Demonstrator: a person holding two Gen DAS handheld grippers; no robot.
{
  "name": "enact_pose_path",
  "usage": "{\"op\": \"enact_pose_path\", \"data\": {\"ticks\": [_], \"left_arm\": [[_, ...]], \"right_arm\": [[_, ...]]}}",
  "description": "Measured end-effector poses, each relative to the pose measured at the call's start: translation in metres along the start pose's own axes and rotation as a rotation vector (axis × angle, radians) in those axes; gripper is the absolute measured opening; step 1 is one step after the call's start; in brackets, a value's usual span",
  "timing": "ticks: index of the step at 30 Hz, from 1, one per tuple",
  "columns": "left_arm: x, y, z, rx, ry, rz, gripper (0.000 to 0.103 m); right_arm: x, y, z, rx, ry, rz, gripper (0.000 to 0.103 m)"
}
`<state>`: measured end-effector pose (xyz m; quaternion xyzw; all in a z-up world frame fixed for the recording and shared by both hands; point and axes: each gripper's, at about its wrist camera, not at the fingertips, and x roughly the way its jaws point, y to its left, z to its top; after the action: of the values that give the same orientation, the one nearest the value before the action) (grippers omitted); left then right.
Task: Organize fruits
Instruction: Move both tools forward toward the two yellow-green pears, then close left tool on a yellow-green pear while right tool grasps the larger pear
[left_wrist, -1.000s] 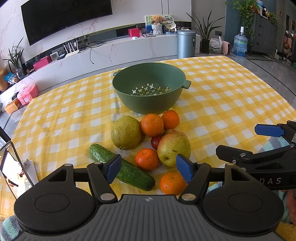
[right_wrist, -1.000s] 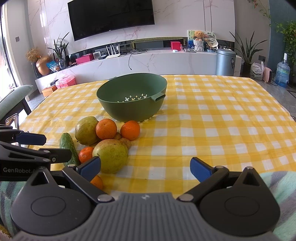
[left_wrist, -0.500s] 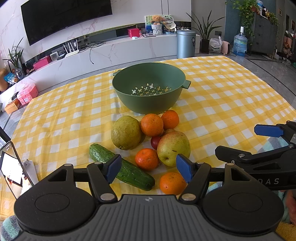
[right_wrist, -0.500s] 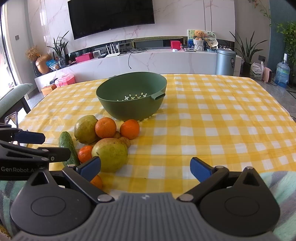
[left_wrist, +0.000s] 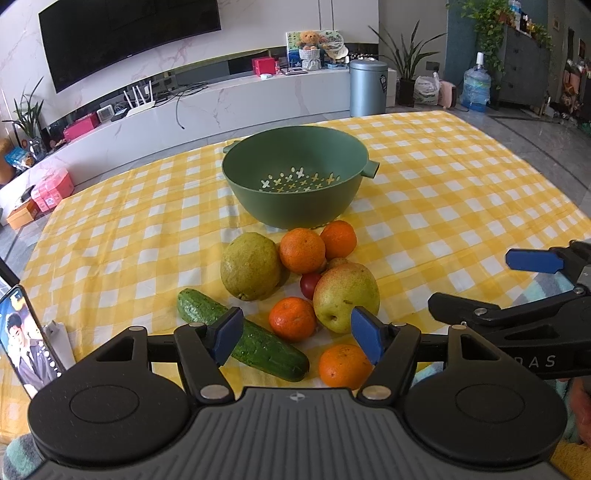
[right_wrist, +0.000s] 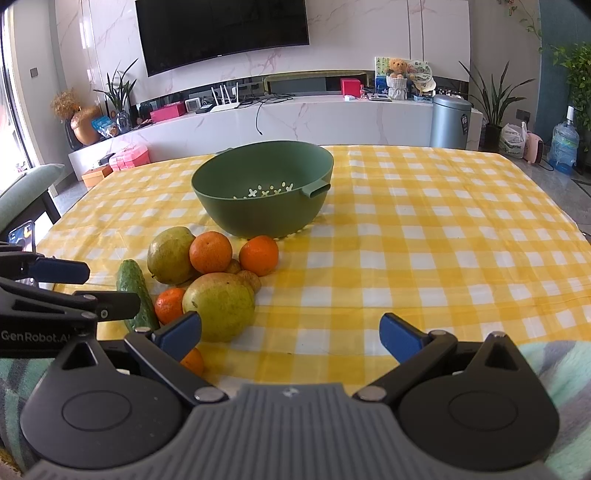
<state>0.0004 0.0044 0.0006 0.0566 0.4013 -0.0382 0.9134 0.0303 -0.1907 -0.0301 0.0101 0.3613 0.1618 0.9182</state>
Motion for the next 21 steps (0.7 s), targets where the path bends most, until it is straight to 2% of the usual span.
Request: {"op": "enact_pose_path", "data": {"ticks": [5, 8, 10, 12, 14, 19, 21], "left_arm": [[0.001, 0.012, 0.009, -0.029, -0.034, -0.035, 0.075], [0.005, 0.022, 0.018, -0.023, -0.042, -0.008, 0.069], [0.008, 0.028, 0.022, -0.041, -0.068, -0.022, 0.065], [0.012, 0.032, 0.026, -0.046, -0.082, -0.031, 0.063], [0.018, 0.034, 0.028, -0.028, -0.075, -0.03, 0.063], [0.032, 0.038, 0.027, -0.012, -0.063, -0.061, 0.063], [0.04, 0.041, 0.025, -0.014, -0.058, -0.063, 0.062]], "right_arm": [[0.004, -0.005, 0.004, 0.04, -0.005, 0.049, 0.098], [0.01, -0.005, 0.01, 0.045, -0.005, 0.067, 0.09], [0.015, -0.002, 0.014, 0.038, 0.0, 0.075, 0.088], [0.021, 0.0, 0.018, 0.026, 0.004, 0.091, 0.08], [0.028, 0.002, 0.022, 0.02, -0.002, 0.114, 0.078], [0.048, 0.013, 0.03, 0.001, 0.011, 0.107, 0.078], [0.057, 0.016, 0.033, 0.011, 0.047, 0.134, 0.071]]}}
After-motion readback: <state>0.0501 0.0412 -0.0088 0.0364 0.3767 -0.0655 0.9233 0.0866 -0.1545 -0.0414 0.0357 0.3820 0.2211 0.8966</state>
